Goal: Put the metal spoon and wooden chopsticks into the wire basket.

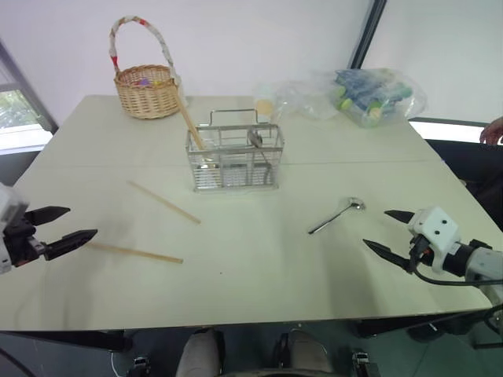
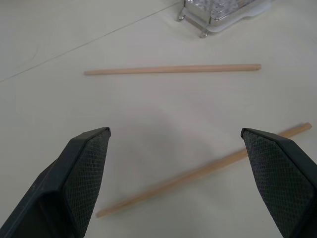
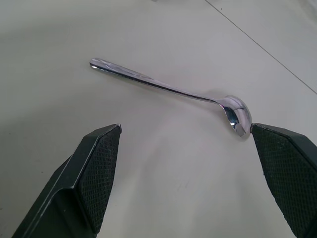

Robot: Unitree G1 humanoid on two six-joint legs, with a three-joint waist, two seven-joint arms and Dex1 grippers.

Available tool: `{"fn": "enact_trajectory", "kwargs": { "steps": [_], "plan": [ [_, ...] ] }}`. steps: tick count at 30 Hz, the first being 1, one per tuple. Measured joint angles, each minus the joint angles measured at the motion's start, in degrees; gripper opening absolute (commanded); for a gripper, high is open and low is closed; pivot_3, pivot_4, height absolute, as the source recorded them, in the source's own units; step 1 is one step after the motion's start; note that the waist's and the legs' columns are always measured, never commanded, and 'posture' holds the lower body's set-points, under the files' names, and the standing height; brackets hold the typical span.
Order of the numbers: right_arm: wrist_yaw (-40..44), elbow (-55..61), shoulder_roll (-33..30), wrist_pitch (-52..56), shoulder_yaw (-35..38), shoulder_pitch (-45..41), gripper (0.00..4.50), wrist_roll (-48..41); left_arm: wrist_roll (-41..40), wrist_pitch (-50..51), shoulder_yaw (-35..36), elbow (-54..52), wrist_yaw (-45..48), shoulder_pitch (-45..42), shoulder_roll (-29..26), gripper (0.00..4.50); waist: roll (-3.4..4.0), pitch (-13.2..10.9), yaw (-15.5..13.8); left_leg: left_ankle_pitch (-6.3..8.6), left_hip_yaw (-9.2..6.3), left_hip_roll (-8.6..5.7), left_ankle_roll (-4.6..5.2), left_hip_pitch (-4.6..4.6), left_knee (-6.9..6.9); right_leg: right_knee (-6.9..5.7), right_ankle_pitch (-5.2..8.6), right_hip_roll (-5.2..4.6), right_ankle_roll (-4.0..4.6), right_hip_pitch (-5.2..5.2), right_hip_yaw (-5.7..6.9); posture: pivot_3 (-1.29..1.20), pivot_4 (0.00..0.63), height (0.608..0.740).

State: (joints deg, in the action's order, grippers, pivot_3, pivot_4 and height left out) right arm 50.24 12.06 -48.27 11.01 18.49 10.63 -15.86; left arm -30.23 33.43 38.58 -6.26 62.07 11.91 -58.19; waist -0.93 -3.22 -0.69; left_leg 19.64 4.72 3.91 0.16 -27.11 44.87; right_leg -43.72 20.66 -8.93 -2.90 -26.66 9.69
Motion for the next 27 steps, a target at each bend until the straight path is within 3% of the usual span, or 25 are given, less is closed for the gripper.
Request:
{"fn": "enact_trajectory", "kwargs": {
  "steps": [19,27],
  "plan": [
    [0.47,-0.82,-0.49,-0.18,-0.01,-1.79,4.31,0.69,-1.24,1.13,-0.70,1.05,-1.10,-6.21,-0.03,4.49,0.00,0.00,0.05,0.00,0.00,0.00,0.00,0.04,0.03,-0.09,-0.01,0.01,0.01,0.01,0.00,0.00,0.150,0.620],
    [6.61,-11.06,-5.09,-6.40,-5.47,-14.15,4.31,3.88,-4.92,4.68,-6.54,-7.15,-2.60,-12.50,-0.02,4.49,0.04,-0.06,0.10,-0.02,0.02,-0.01,-0.01,0.10,0.11,-0.10,-0.01,0.02,0.01,0.08,-0.01,0.00,0.150,0.620]
  ]
}}
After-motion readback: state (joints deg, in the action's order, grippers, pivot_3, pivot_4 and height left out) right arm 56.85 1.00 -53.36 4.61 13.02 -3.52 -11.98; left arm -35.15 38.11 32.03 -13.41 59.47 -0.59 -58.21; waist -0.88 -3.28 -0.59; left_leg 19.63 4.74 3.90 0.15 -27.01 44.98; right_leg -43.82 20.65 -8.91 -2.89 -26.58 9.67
